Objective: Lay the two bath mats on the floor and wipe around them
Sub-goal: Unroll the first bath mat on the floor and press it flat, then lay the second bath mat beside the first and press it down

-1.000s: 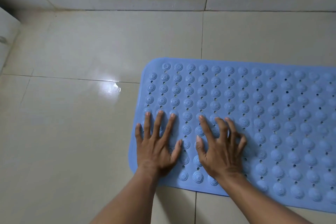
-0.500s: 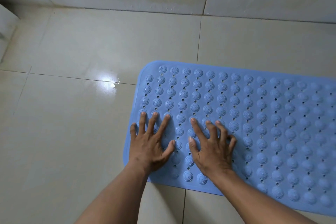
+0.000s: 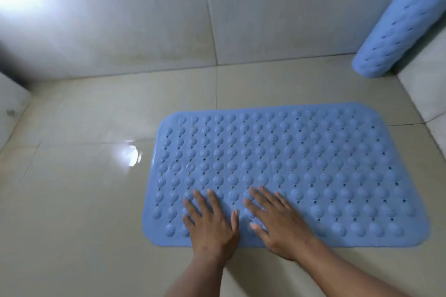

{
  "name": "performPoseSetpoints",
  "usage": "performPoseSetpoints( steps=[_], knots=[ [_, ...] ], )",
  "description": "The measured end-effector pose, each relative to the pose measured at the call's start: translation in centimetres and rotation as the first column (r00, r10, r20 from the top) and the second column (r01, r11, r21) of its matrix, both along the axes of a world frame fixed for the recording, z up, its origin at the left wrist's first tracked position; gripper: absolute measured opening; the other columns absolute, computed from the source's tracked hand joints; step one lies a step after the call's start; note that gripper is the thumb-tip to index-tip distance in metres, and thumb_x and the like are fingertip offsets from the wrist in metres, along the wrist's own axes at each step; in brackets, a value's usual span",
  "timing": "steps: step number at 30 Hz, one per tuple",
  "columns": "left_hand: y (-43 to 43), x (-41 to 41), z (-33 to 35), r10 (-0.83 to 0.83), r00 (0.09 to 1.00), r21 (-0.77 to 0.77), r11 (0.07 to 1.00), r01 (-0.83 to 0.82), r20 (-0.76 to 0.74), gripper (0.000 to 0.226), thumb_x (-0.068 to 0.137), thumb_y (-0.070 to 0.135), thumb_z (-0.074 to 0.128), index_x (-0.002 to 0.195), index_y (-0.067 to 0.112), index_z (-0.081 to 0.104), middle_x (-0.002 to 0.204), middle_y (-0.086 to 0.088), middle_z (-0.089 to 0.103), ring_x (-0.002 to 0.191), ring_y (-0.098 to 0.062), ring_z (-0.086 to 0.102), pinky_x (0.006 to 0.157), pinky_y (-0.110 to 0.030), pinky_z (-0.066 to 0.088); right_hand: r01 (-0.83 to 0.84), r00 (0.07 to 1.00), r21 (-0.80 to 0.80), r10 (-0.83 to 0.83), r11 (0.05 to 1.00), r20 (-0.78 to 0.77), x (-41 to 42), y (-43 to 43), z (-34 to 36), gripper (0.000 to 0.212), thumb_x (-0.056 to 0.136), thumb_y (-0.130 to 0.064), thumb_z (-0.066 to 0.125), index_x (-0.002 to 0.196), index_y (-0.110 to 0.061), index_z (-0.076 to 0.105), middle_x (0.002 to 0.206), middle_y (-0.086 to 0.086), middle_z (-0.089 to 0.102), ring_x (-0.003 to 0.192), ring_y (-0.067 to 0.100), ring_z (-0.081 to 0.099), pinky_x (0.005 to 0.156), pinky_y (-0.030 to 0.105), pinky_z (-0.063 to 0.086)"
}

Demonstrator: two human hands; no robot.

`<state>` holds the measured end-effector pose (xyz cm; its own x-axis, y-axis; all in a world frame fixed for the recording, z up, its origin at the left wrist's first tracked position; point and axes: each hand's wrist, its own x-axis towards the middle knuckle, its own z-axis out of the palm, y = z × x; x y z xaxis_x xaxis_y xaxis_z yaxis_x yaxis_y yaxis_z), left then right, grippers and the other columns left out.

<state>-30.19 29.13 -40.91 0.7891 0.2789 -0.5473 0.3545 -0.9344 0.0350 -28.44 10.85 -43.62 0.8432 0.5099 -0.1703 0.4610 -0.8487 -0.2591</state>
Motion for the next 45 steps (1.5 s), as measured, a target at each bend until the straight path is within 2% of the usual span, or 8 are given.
performPoseSetpoints(
  steps=[5, 11, 16, 20, 26, 31, 36, 45],
  knots=[
    [-4.0, 4.7, 4.5, 0.006, 0.996, -0.042, 0.999, -0.010, -0.091, 0.053, 0.097, 0.047, 0.041, 0.139, 0.016, 0.046, 0.152, -0.015, 0.038, 0.139, -0.041, 0.039, 0.109, -0.045, 0.040, -0.073, 0.995, -0.168, 0.060, 0.983, -0.077, 2.6, -5.8, 5.8, 0.028, 0.081, -0.042, 0.055, 0.078, -0.020, 0.072, 0.090, -0.001, 0.075, 0.087, 0.024, 0.073, 0.067, 0.031, 0.057],
    [-12.6, 17.0, 14.0, -0.397, 0.882, -0.144, 0.886, 0.441, 0.255, 0.058, 0.101, 0.043, 0.045, 0.155, 0.025, 0.029, 0.147, -0.007, 0.050, 0.132, -0.029, 0.052, 0.101, -0.041, 0.045, 0.312, 0.947, -0.110, -0.301, 0.944, 0.112, 16.8, -14.5, 18.0, 0.030, 0.091, -0.032, 0.049, 0.106, -0.016, 0.069, 0.114, 0.011, 0.070, 0.107, 0.031, 0.064, 0.085, 0.035, 0.050],
    [-20.8, 27.8, 23.8, -0.524, 0.650, 0.037, 0.793, 0.608, 0.550, 0.071, 0.098, 0.043, 0.048, 0.159, 0.031, 0.015, 0.151, -0.007, 0.041, 0.134, -0.032, 0.045, 0.104, -0.044, 0.041, 0.439, 0.669, 0.196, -0.465, 0.877, 0.580, 27.4, -24.1, 31.1, 0.037, 0.086, -0.028, 0.060, 0.118, -0.010, 0.061, 0.119, 0.014, 0.061, 0.113, 0.038, 0.055, 0.088, 0.046, 0.051],
    [-26.7, 33.4, 29.6, -0.590, 0.534, 0.117, 0.730, 0.674, 0.605, 0.080, 0.097, 0.042, 0.052, 0.161, 0.033, 0.005, 0.165, -0.001, 0.020, 0.143, -0.031, 0.033, 0.110, -0.046, 0.037, 0.515, 0.584, 0.221, -0.528, 0.828, 0.616, 32.4, -29.6, 37.7, 0.048, 0.086, -0.029, 0.060, 0.131, -0.013, 0.052, 0.134, 0.010, 0.055, 0.125, 0.035, 0.047, 0.096, 0.046, 0.044],
    [-32.7, 39.7, 31.6, -0.678, 0.433, 0.208, 0.649, 0.732, 0.593, 0.092, 0.098, 0.039, 0.058, 0.162, 0.021, -0.006, 0.170, 0.007, -0.009, 0.156, -0.022, 0.006, 0.123, -0.043, 0.024, 0.612, 0.740, -0.140, -0.501, 0.778, 0.449, 36.1, -33.5, 34.7, 0.077, 0.091, -0.034, 0.056, 0.155, -0.015, 0.020, 0.166, 0.004, 0.016, 0.155, 0.028, 0.003, 0.122, 0.051, 0.004],
    [-35.0, 42.7, 31.7, -0.756, 0.366, 0.318, 0.589, 0.743, 0.543, 0.095, 0.098, 0.031, 0.061, 0.162, 0.023, -0.009, 0.170, 0.008, -0.017, 0.157, -0.023, 0.001, 0.124, -0.043, 0.022, 0.579, 0.733, -0.066, -0.484, 0.813, 0.478, 36.9, -33.4, 31.5, 0.063, 0.090, -0.022, 0.057, 0.145, -0.013, 0.026, 0.161, 0.005, 0.021, 0.155, 0.024, 0.003, 0.120, 0.047, 0.022],
    [-35.9, 42.1, 30.5, -0.702, 0.393, 0.242, 0.622, 0.744, 0.594, 0.088, 0.097, 0.026, 0.062, 0.162, 0.021, 0.003, 0.171, 0.007, 0.001, 0.144, -0.024, 0.038, 0.112, -0.043, 0.039, 0.535, 0.715, 0.038, -0.477, 0.844, 0.511, 36.2, -33.7, 30.8, 0.051, 0.094, -0.023, 0.057, 0.138, -0.016, 0.033, 0.157, 0.003, 0.030, 0.154, 0.021, 0.009, 0.119, 0.041, 0.028],
    [-31.0, 35.8, 31.5, -0.717, 0.216, 0.426, 0.598, 0.678, 0.662, 0.045, 0.093, 0.038, 0.070, 0.129, 0.021, 0.051, 0.132, 0.002, 0.049, 0.126, -0.022, 0.046, 0.103, -0.036, 0.040, 0.375, 0.762, -0.116, -0.235, 0.920, 0.603, 29.1, -28.7, 29.9, 0.053, 0.072, -0.018, 0.079, 0.118, -0.013, 0.052, 0.122, 0.004, 0.059, 0.128, 0.031, 0.049, 0.073, 0.041, 0.051]
  ],
)
